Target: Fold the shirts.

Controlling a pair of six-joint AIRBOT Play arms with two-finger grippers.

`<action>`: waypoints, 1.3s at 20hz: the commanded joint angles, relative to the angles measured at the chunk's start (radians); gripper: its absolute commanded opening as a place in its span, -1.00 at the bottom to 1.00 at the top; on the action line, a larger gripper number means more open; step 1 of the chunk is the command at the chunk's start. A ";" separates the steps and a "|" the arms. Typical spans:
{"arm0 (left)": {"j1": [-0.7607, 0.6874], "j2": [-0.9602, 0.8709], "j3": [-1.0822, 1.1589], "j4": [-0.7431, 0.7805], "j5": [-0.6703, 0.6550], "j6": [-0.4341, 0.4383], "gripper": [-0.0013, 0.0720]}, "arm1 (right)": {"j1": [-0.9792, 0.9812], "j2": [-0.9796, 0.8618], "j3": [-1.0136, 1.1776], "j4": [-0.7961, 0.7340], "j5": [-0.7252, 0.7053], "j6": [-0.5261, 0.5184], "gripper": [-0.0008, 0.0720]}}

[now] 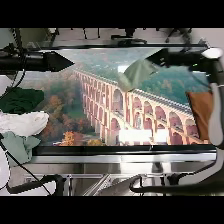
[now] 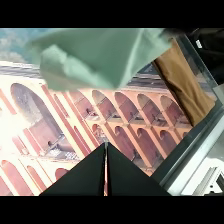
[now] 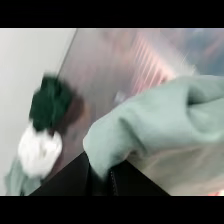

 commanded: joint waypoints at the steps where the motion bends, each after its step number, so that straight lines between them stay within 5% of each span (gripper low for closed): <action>1: 0.000 0.000 0.000 0.000 -0.004 0.001 -0.92 | -0.230 0.108 0.021 -0.120 -0.022 0.182 -0.93; 8: 0.000 0.000 0.000 0.002 -0.008 0.002 -0.92 | -0.567 0.115 0.021 -0.365 0.078 0.327 -0.94; 14: -0.008 0.000 -0.001 0.002 -0.030 0.002 -0.92 | -0.590 0.195 0.004 -1.033 0.379 0.666 -0.94; 17: -0.008 0.000 -0.001 0.003 -0.037 0.002 -0.92 | -0.591 0.226 -0.079 -1.212 0.486 0.683 -0.93; 23: -0.007 0.000 -0.001 0.004 -0.079 0.015 -0.92 | -0.591 0.245 -0.415 -1.281 0.486 0.679 -0.88; 24: -0.007 0.000 -0.001 0.004 -0.079 0.018 -0.92 | -0.591 0.245 -0.448 -1.307 0.486 0.679 -0.44; 25: -0.007 0.000 -0.001 0.004 -0.080 0.017 -0.92 | -0.590 0.241 -0.461 -1.342 0.488 0.679 0.22; 26: -0.007 0.000 -0.001 0.003 -0.079 0.017 -0.92 | -0.590 0.237 -0.457 -1.363 0.494 0.679 0.41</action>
